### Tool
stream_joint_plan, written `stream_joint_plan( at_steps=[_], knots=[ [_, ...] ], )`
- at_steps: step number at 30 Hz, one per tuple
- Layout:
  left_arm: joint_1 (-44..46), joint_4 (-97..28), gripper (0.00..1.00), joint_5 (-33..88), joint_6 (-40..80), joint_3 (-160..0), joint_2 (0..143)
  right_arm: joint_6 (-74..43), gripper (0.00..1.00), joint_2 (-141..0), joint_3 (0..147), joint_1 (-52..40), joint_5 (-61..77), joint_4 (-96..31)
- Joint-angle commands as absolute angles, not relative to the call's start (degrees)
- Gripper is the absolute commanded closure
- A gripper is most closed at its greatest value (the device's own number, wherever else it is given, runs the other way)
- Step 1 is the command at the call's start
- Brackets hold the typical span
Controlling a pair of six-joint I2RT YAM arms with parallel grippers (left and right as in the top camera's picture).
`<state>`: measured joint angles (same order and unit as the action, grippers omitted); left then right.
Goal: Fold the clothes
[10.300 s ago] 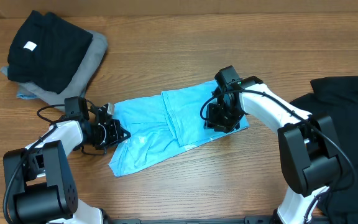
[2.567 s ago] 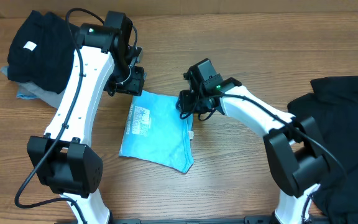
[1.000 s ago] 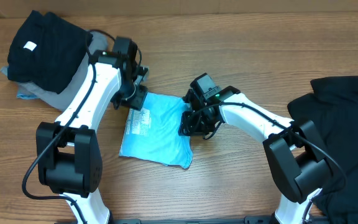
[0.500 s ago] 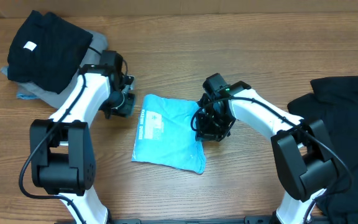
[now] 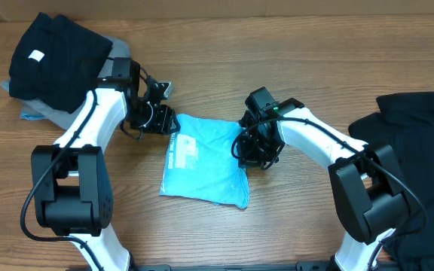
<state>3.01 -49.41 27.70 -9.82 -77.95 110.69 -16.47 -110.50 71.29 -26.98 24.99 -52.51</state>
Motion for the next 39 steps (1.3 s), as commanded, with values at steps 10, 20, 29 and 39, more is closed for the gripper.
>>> stream_joint_plan(
  at_steps=[10, 20, 29, 39],
  knots=[
    [6.07, -42.46, 0.75, 25.04, -10.0, -74.39, 115.35, -16.47, 0.96, -108.44, 72.44, -26.92, 23.88, -53.39],
    [2.83, -43.33, 0.93, 21.3, -4.99, -75.75, 115.37, -16.45, 0.96, -108.44, 72.44, -26.76, 20.4, -56.1],
    [2.52, -52.99, 0.45, 21.89, -6.42, -83.55, 115.35, -16.1, 0.67, -107.59, 73.01, -24.38, 21.65, -58.08],
    [2.72, -67.79, 0.47, 22.79, -9.67, -99.15, 115.35, -20.4, 0.75, -102.67, 73.08, -27.97, 33.08, -59.24]
  ],
)
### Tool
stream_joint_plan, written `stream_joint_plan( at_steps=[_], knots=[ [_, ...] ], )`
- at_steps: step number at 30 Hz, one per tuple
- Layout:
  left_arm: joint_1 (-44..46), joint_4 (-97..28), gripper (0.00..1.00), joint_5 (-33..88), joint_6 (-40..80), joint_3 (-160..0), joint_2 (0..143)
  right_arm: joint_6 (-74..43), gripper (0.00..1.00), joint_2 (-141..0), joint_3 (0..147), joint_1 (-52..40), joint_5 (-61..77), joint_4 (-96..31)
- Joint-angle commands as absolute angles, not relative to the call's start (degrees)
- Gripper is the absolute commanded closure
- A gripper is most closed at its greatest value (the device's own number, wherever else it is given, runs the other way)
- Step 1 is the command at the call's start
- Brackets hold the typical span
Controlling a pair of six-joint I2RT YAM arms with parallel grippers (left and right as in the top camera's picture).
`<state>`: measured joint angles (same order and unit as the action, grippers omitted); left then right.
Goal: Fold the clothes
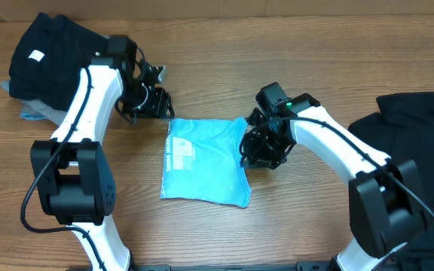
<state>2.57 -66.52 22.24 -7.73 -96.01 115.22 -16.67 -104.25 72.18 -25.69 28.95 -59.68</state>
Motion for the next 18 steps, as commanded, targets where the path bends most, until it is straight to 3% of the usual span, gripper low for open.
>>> stream_joint_plan(
  at_steps=[1, 5, 9, 14, 18],
  knots=[
    [2.7, -68.55, 0.49, 22.9, -9.65, -99.92, 115.35, -23.59, 0.75, -102.72, 72.42, -28.86, 32.64, -58.37],
    [2.7, -70.83, 0.52, 22.98, -7.88, -101.08, 115.35, -41.17, 0.89, -103.66, 66.63, -32.93, 32.47, -47.4],
    [2.7, -71.83, 0.5, 22.96, -7.92, -101.08, 115.35, -51.96, 0.93, -105.06, 60.64, -35.31, 32.45, -38.04],
    [2.7, -73.1, 0.51, 22.96, -7.92, -101.08, 115.35, -57.04, 0.92, -106.63, 57.32, -33.15, 26.48, -35.83],
    [2.7, -73.52, 0.51, 22.96, -7.92, -101.08, 115.35, -57.06, 0.91, -106.85, 57.23, -26.39, 21.76, -36.27]
  ],
)
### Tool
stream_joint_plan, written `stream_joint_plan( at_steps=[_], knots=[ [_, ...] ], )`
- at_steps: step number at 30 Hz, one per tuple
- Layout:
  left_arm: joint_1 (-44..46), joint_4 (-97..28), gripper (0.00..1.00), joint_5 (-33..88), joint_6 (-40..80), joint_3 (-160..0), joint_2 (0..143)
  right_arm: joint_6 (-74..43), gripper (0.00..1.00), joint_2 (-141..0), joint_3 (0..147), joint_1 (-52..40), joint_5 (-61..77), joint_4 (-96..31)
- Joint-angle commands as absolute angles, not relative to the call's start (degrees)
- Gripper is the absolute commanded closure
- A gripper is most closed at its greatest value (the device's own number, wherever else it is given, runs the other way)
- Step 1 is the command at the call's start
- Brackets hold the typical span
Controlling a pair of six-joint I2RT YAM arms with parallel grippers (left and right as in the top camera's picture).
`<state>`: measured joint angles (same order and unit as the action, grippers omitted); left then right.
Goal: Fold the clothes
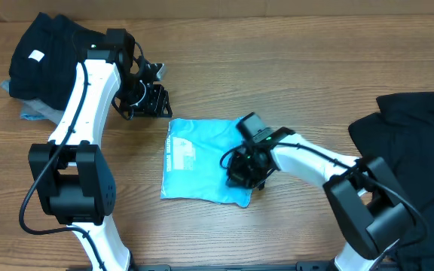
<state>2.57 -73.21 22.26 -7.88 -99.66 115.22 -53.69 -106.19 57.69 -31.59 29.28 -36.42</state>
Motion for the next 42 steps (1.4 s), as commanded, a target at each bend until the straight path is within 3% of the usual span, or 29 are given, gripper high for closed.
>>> stream_joint_plan(
  at_steps=[1, 3, 7, 13, 18, 23, 30, 35, 37, 40, 42],
  knots=[
    [2.7, -73.54, 0.51, 22.96, -7.9, -101.08, 115.35, -56.93, 0.95, -106.85, 57.23, -22.48, 19.59, -36.27],
    [2.7, -73.52, 0.51, 22.96, -7.9, -101.08, 115.35, -55.18, 0.96, -106.85, 57.34, -17.43, 16.38, -35.94],
    [2.7, -73.54, 0.44, 22.96, -7.92, -101.08, 115.35, -32.75, 0.96, -106.85, 59.13, -8.03, 21.21, -25.04],
    [3.29, -73.21, 0.36, 23.73, -8.1, -101.03, 115.37, -23.46, 0.88, -106.83, 67.81, -4.49, 36.95, -39.38],
    [5.61, -73.14, 0.48, 31.66, -14.63, -99.39, 115.39, -22.0, 0.88, -106.83, 70.22, -6.57, 42.7, -52.47],
    [11.03, -68.51, 0.61, 28.36, -15.94, -93.86, 115.96, -22.59, 0.88, -106.83, 67.9, -12.1, 39.05, -59.51],
    [16.34, -57.91, 0.65, 22.83, -15.88, -83.68, 115.98, -27.27, 0.82, -106.85, 61.06, -16.21, 34.13, -55.33],
    [16.8, -53.06, 0.88, 16.08, -13.21, -77.87, 115.98, -34.65, 0.78, -106.85, 54.94, -16.45, 34.13, -47.16],
    [16.64, -52.45, 0.96, 12.51, -11.92, -76.18, 115.98, -37.63, 0.8, -106.85, 52.56, -16.45, 34.13, -44.45],
    [16.43, -51.72, 0.96, 10.83, -11.14, -74.91, 115.98, -38.65, 0.91, -106.85, 50.94, -16.16, 34.11, -43.53],
    [16.43, -52.07, 0.92, 10.48, -11.07, -74.83, 115.98, -38.63, 0.93, -106.85, 51.03, -15.49, 33.58, -44.25]
  ],
)
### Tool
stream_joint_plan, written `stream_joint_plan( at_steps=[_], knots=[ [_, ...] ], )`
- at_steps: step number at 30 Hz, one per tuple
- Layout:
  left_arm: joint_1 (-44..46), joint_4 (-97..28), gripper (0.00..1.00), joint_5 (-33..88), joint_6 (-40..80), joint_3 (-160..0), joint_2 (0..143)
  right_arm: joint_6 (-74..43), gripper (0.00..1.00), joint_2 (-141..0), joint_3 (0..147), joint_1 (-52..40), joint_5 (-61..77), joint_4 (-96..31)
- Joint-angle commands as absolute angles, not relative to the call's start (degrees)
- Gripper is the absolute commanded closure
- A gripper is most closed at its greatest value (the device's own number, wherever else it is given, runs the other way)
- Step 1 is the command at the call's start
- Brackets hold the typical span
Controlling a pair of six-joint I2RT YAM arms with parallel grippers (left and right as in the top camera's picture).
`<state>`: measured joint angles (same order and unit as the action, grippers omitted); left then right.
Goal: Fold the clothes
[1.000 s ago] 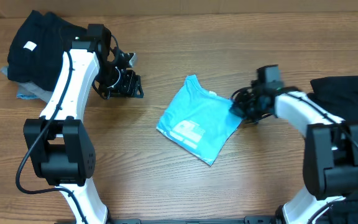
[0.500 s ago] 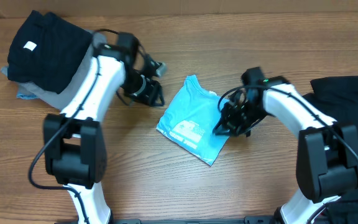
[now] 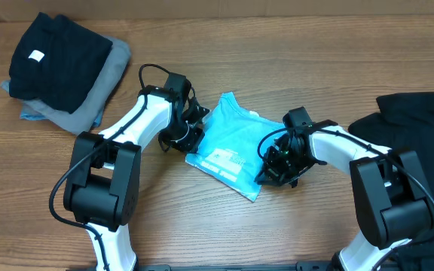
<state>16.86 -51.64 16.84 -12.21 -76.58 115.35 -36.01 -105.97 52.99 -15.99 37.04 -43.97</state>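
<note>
A folded light blue garment (image 3: 236,135) lies slantwise in the middle of the table, its white print (image 3: 227,160) facing the front. My left gripper (image 3: 194,134) sits at the garment's left edge, its fingers hidden under the wrist. At the lower right edge my right gripper (image 3: 274,170) presses on the cloth and seems shut on it.
A folded stack, black garment (image 3: 55,53) on a grey one (image 3: 105,79), sits at the back left. A loose black clothes pile (image 3: 417,139) covers the right edge beside my right arm.
The blue garment has turned from square-on to slantwise and shifted right. My left gripper has come from the back left to its left edge. My right gripper has moved right with the cloth.
Both grippers were at the blue garment's upper corners. Then the left one stood back toward the folded stack while the right one stayed at the right edge, then lay on the lower right part. Now the garment lies turned, with both grippers at its edges.
</note>
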Motion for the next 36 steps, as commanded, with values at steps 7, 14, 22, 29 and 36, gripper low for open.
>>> stream_joint_plan(
  at_steps=[7, 14, 22, 29, 36],
  knots=[
    [16.43, -55.86, 0.64, 10.59, -5.58, -74.85, 115.92, -33.08, 0.92, -106.85, 53.47, -11.53, 23.03, -51.29],
    [16.14, -62.15, 0.65, 11.64, -5.82, -76.71, 115.37, -23.81, 0.92, -106.85, 63.24, -8.58, 17.89, -60.69],
    [15.35, -73.12, 0.72, 16.86, -8.21, -89.65, 112.31, -14.17, 0.91, -106.63, 72.84, -9.06, 30.46, -71.66],
    [15.51, -75.66, 0.9, 24.38, -8.38, -90.06, 110.89, -12.38, 0.9, -106.63, 72.29, -12.29, 36.56, -73.38],
    [15.51, -69.82, 0.96, 28.58, -8.36, -77.06, 110.89, -22.0, 0.88, -106.63, 67.72, -21.96, 35.53, -65.63]
  ],
)
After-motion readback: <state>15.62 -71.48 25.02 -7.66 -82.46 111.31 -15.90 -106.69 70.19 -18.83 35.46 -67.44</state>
